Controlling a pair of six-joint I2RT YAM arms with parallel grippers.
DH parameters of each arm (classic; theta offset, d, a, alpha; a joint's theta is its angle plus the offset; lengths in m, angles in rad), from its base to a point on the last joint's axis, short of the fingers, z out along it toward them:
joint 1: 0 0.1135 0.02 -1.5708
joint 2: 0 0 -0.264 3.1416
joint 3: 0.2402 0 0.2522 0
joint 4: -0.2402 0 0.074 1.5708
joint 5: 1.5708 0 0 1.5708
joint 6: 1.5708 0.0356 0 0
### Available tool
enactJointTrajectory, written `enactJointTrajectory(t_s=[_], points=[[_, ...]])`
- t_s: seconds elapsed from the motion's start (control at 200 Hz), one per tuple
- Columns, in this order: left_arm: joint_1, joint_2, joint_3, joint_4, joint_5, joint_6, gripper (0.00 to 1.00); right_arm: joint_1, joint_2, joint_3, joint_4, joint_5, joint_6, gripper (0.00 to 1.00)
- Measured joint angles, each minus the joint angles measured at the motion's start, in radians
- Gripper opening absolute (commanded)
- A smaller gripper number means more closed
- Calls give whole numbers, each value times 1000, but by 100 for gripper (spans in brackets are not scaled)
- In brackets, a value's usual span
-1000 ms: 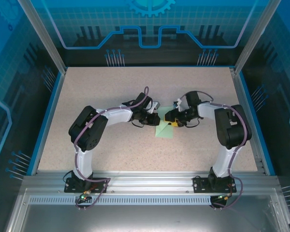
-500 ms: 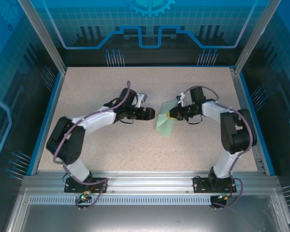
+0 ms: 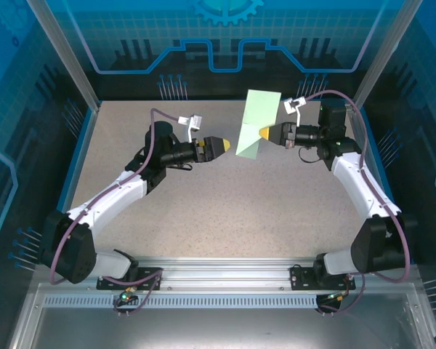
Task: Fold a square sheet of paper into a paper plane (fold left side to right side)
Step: Turn over the paper at the center of the table.
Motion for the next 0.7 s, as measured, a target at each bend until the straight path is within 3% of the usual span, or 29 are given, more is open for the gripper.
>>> enactJointTrajectory(t_s=[0.12,0.205,0.465,0.7], points=[[-30,14,34,67,71,-32,98,53,-13,53,-18,-40,-5,3],[-62,23,60,95,110,-33,92,90,-16,78,-34,-56,-13,3],[-90,26,74,138,160,-50,51,119,-16,85,-64,-72,-17,5],[-90,26,74,138,160,-49,18,119,-16,85,-85,-71,-27,15]])
